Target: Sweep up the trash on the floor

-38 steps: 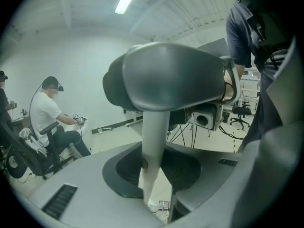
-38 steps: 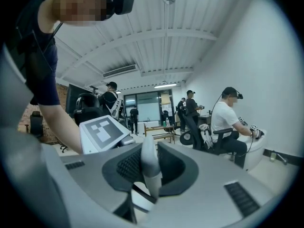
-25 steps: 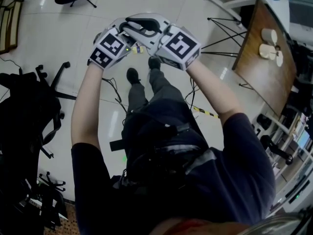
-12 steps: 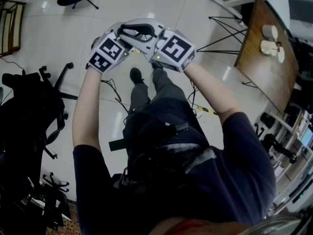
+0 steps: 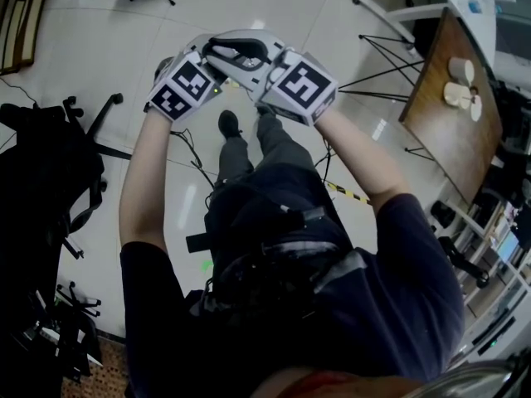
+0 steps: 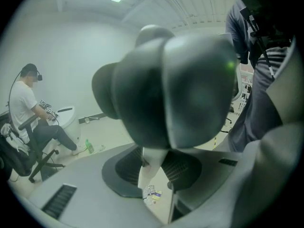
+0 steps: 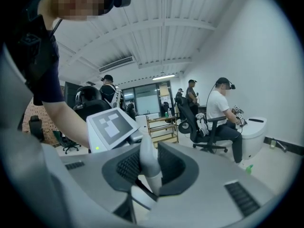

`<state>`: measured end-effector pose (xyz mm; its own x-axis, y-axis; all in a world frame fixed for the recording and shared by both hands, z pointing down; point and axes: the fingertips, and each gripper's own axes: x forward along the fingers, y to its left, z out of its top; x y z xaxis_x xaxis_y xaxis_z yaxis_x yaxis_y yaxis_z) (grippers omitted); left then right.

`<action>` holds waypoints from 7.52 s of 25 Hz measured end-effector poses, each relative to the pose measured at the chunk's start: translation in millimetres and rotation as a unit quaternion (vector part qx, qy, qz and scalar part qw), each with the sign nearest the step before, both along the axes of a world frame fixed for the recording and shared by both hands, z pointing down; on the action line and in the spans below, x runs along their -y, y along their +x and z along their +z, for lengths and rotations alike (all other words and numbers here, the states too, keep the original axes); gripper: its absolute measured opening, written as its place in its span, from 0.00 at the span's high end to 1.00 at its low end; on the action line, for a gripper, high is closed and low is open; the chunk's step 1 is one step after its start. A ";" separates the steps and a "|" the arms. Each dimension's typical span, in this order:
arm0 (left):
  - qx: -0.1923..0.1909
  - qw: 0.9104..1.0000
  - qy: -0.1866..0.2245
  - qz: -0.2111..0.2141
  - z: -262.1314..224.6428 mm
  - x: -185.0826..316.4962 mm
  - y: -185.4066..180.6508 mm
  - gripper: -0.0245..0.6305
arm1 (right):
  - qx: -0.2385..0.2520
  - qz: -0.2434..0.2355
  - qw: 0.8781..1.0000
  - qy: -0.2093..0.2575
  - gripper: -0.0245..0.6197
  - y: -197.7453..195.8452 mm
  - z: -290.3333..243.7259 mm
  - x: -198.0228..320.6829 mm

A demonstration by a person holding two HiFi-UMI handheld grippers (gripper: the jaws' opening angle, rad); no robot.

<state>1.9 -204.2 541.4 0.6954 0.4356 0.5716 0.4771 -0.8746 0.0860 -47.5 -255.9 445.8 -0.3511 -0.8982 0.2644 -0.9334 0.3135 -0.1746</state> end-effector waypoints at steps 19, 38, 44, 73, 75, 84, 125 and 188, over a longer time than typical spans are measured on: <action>-0.138 0.989 0.024 -0.053 -132.9 36.8 10.2 0.82 | -0.044 0.015 0.996 0.081 0.83 17.4 -128.7 23.5; -0.227 0.972 0.050 -0.033 -222.7 21.2 -7.7 0.76 | -0.023 0.071 0.991 0.111 0.83 17.8 -209.1 5.0; -0.227 0.973 0.024 0.020 -216.2 -39.1 17.2 0.78 | -0.044 0.145 0.983 0.106 0.83 47.0 -205.1 -52.2; -0.138 0.976 0.009 0.169 -193.4 -310.9 188.7 0.81 | -0.012 0.368 0.924 0.102 0.83 240.1 -186.0 -325.7; -0.135 0.976 0.014 0.172 -189.9 -322.9 192.1 0.81 | -0.014 0.369 0.924 0.099 0.83 243.2 -182.8 -337.4; -0.111 0.969 0.048 0.217 -165.0 -364.5 225.2 0.81 | 0.015 0.439 0.894 0.086 0.82 282.6 -158.7 -383.2; 0.003 0.831 -0.046 0.554 -7.1 -487.2 339.5 0.81 | 0.135 0.763 0.631 -0.041 0.74 420.8 9.1 -536.5; 0.015 0.910 -0.098 0.402 0.6 -471.5 458.3 0.80 | 0.190 0.739 0.626 -0.162 0.76 347.7 93.0 -578.9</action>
<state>460.2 267.3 542.1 0.0921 0.8923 0.4420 0.9509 -0.2105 0.2268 300.2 323.1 538.8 0.7068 -0.2385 0.6660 -0.0350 -0.9521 -0.3037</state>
